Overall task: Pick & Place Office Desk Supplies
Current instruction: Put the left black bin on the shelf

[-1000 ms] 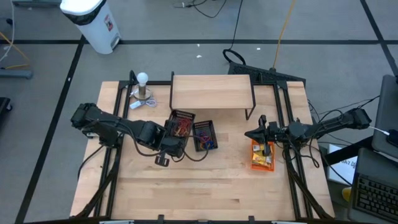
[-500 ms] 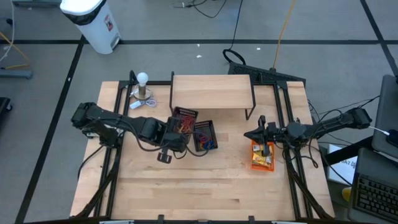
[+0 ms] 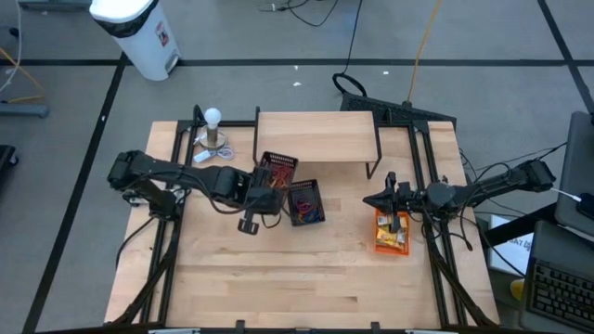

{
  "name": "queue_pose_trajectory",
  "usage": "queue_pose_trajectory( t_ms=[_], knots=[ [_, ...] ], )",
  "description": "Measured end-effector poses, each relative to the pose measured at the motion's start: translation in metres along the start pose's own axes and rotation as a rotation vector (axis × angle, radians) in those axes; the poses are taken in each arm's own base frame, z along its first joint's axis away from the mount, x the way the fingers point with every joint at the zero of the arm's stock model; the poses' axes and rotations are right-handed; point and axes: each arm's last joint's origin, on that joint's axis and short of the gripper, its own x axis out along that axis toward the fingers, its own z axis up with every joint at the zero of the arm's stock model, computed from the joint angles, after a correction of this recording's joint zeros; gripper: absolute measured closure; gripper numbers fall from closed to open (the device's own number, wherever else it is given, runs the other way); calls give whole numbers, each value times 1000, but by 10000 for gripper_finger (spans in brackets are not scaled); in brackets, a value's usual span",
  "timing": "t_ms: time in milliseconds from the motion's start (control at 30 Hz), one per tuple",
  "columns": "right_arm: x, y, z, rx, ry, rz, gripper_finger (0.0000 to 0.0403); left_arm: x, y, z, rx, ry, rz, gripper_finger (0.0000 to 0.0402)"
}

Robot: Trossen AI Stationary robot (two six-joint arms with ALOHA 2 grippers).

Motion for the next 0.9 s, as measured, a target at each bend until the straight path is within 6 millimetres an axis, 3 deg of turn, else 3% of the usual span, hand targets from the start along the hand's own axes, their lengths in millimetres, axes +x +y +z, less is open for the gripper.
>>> queue_pose_trajectory(
  t_ms=[900],
  knots=[
    [0, 0, 0, 17, 1, 2, 403, 8, 32, -6, -35, 7, 29, 400]
  ],
)
